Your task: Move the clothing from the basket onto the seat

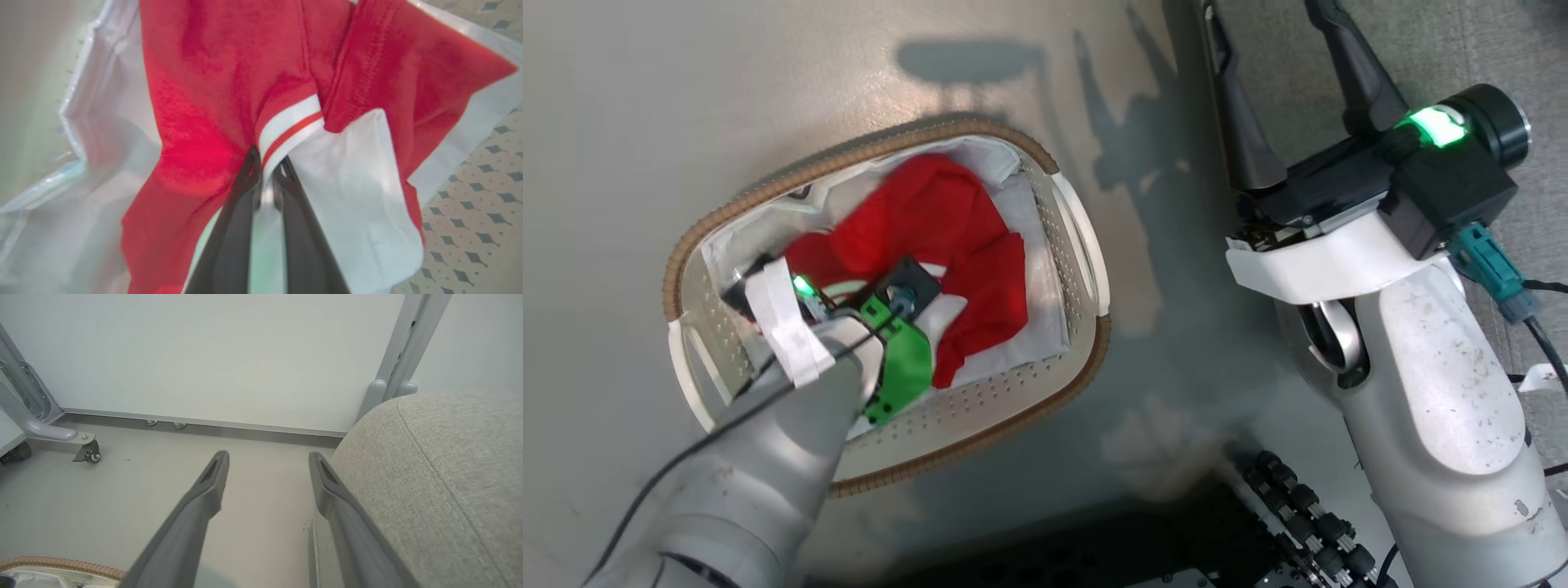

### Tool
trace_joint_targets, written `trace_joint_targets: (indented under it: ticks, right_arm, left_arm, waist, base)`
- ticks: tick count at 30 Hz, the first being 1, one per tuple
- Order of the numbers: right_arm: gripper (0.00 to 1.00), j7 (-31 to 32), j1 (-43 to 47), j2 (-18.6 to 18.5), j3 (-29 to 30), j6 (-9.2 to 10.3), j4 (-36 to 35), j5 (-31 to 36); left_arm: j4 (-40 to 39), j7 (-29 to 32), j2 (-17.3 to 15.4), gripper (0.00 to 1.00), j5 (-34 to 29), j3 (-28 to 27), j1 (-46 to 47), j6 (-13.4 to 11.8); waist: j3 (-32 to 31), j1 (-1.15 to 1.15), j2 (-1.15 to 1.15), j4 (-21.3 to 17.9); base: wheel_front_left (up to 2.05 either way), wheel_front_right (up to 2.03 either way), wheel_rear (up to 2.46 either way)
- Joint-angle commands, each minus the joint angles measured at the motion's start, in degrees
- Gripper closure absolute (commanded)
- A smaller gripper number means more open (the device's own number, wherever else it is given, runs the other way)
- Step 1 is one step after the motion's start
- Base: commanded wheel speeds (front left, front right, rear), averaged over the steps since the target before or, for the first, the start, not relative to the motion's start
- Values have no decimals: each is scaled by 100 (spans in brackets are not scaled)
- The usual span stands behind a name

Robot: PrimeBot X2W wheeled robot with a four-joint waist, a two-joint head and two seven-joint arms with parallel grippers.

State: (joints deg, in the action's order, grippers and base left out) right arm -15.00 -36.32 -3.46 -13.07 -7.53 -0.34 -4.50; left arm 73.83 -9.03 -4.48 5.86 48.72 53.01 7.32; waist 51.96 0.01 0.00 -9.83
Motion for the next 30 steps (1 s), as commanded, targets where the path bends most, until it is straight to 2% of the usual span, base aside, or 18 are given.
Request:
trace_joint_targets:
  ticks: [1, 10, 17, 26, 30]
  right_arm:
    - [0, -27, -30, -19, 16, 8, 78, -49]
    - [0, -27, 310, -71, -39, 8, 601, -106]
    - [0, -27, 812, -173, -229, 8, 987, -174]
    - [0, -27, 1518, -198, -283, 8, 1287, -279]
    - [0, -27, 1816, -199, -286, 8, 1354, -306]
  left_arm:
    - [0, -141, 26, 100, 83, 27, -184, 22]
    - [-387, -612, 129, 100, 819, -158, -878, 18]
    - [-1570, -616, 103, 100, 1264, -730, -1619, -66]
    - [-3435, -612, -174, 100, 995, -1563, -2748, -216]
    - [-4269, -614, -202, 100, 827, -1857, -3114, -134]
  waist:
    - [-289, -1, 0, 6]
    - [-1440, -1, 0, 180]
    - [-2504, -1, 0, 431]
    - [-3643, -1, 0, 740]
    - [-4013, -1, 0, 879]
  base:
    - [0, 0, 0]
    - [0, 0, 0]
    - [0, 0, 0]
    - [0, 0, 0]
    - [0, 0, 0]
